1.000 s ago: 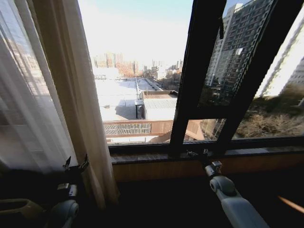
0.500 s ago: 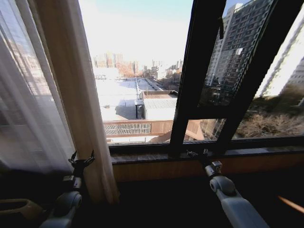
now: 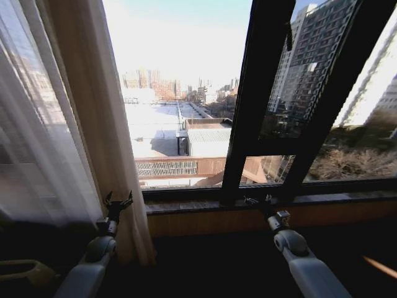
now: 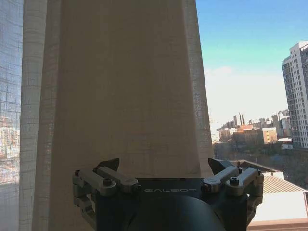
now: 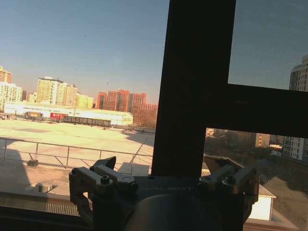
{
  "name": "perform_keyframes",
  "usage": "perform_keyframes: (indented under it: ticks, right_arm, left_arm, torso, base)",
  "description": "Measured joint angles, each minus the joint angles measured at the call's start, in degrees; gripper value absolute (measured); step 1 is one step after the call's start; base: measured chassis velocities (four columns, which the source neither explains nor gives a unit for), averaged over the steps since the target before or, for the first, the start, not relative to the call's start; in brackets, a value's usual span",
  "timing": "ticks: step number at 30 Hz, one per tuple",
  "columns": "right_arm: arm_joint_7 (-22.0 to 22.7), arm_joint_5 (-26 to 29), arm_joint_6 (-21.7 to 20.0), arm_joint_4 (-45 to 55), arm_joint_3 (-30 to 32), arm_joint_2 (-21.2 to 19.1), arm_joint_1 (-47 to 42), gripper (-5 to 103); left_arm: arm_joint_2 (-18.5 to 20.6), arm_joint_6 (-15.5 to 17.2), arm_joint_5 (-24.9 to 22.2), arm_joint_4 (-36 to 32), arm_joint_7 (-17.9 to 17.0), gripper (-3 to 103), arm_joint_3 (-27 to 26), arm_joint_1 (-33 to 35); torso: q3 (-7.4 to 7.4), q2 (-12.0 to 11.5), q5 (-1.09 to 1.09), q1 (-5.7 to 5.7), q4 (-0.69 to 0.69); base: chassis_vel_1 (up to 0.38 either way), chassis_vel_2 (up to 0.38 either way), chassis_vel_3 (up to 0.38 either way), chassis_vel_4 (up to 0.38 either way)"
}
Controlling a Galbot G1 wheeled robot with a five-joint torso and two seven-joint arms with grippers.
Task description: Open the curtains by pulling them apart, changing their state from closed to fully open.
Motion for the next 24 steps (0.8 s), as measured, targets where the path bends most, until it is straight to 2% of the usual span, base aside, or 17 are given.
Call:
perform_keyframes:
  ticks: [11, 15, 17, 18, 20, 22, 23, 24]
  right_arm:
    - [0.00, 0.00, 0.00, 0.00, 0.00, 0.00, 0.00, 100]
    - [0.00, 0.00, 0.00, 0.00, 0.00, 0.00, 0.00, 100]
    - [0.00, 0.00, 0.00, 0.00, 0.00, 0.00, 0.00, 100]
    - [0.00, 0.00, 0.00, 0.00, 0.00, 0.00, 0.00, 100]
    - [0.00, 0.00, 0.00, 0.00, 0.00, 0.00, 0.00, 100]
    - [0.00, 0.00, 0.00, 0.00, 0.00, 0.00, 0.00, 100]
    - [0.00, 0.00, 0.00, 0.00, 0.00, 0.00, 0.00, 100]
    - [0.00, 0.00, 0.00, 0.00, 0.00, 0.00, 0.00, 100]
  left_arm:
    - [-0.56, -0.28, -0.72, 8.95, 0.40, 100, 4.50, -8.29]
    - [-0.76, -0.58, -0.72, 11.79, 1.63, 102, 5.13, -10.66]
    - [-0.88, -0.79, -0.67, 13.18, 2.83, 98, 5.30, -11.85]
    - [-1.10, -1.30, -0.56, 14.37, 3.78, 88, 5.39, -12.77]
    - [-1.20, -1.54, -0.52, 14.74, 4.09, 88, 5.41, -12.99]
    - [-1.53, -2.19, -0.45, 15.82, 4.72, 77, 5.46, -13.51]
    - [-1.53, -2.19, -0.45, 15.82, 4.72, 77, 5.46, -13.51]
    - [-1.60, -2.29, -0.42, 16.01, 4.74, 72, 5.46, -13.60]
  torso:
    - [0.00, -0.01, 0.00, 0.00, -0.01]
    - [0.00, -0.01, 0.00, 0.00, -0.01]
    - [0.00, -0.01, 0.00, 0.00, -0.01]
    - [0.00, -0.01, 0.01, 0.00, -0.01]
    - [0.00, -0.01, 0.00, 0.00, -0.01]
    - [0.00, -0.01, 0.00, 0.00, -0.01]
    - [0.00, -0.01, 0.00, 0.00, -0.01]
    - [0.00, -0.01, 0.00, 0.00, 0.00]
  base:
    - [0.000, 0.000, 0.000, 0.000]
    - [0.000, 0.000, 0.000, 0.000]
    - [0.000, 0.000, 0.000, 0.000]
    - [0.000, 0.000, 0.000, 0.000]
    - [0.000, 0.000, 0.000, 0.000]
    - [0.000, 0.000, 0.000, 0.000]
    - [0.000, 0.000, 0.000, 0.000]
    - [0.000, 0.000, 0.000, 0.000]
